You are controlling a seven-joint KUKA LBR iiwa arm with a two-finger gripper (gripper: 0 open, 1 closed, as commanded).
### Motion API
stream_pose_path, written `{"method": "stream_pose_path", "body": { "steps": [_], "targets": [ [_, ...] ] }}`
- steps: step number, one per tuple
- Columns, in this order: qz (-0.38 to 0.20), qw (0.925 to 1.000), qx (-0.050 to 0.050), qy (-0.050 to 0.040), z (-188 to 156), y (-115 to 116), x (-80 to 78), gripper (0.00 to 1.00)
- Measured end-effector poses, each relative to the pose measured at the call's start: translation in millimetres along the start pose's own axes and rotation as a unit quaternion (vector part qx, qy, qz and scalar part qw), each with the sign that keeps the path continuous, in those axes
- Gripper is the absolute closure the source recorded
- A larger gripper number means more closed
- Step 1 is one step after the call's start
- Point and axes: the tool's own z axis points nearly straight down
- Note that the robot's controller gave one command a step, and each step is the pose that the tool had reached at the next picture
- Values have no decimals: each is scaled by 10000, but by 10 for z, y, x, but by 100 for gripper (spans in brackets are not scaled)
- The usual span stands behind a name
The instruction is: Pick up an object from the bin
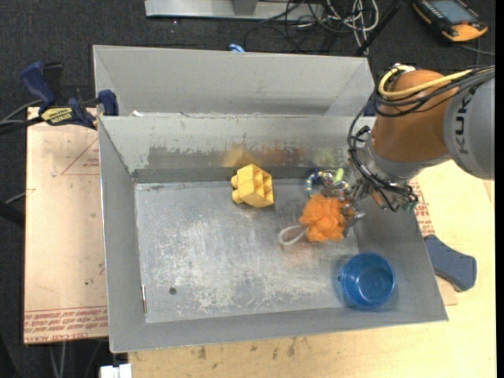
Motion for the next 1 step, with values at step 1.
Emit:
{"method": "stream_pose_path", "body": {
  "steps": [1],
  "targets": [
    [0, 10000, 11, -16, -124, -2, -9, 100]
  ]
}}
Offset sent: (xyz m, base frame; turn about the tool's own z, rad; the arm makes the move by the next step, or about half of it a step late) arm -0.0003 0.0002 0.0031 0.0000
